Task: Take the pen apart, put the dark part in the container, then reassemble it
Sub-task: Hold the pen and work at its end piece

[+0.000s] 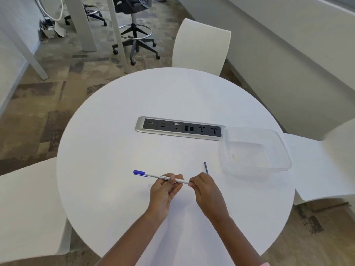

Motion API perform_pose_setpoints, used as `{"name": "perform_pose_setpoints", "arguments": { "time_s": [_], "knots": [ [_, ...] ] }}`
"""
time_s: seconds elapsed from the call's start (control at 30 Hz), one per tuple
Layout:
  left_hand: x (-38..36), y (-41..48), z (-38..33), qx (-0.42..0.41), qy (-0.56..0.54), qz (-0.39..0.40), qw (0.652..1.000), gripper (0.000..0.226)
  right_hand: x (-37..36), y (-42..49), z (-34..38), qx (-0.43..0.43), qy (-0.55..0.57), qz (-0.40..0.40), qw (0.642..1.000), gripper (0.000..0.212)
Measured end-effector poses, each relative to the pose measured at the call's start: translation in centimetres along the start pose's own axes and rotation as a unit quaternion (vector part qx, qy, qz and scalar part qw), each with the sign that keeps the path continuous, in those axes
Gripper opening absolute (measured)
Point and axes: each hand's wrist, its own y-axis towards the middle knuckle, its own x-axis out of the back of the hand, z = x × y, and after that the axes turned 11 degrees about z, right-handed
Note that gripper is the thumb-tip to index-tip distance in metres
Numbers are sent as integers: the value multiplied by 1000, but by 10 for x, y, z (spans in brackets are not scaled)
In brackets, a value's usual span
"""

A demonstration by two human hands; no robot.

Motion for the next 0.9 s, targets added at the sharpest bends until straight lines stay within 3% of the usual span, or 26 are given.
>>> {"name": "perform_pose_setpoints", "arguments": {
  "time_s": [0.4,0.53,0.7,0.77,0.9],
  "knots": [
    [-7,-6,0,-16,82,29,996,12,22,3,0,-116,184,137,967,22],
    [-5,-5,-2,-21,107,48,993,12,28,8,0,-175,301,190,918,39],
    [-9,-4,-2,-22,85,43,995,12,45,17,-2,-207,408,303,836,35],
    [-12,-2,-3,-29,59,33,997,11,44,18,0,-193,390,268,859,36],
    [-18,1,-7,-43,15,14,999,12,30,12,4,-90,190,125,970,9]
  ]
}}
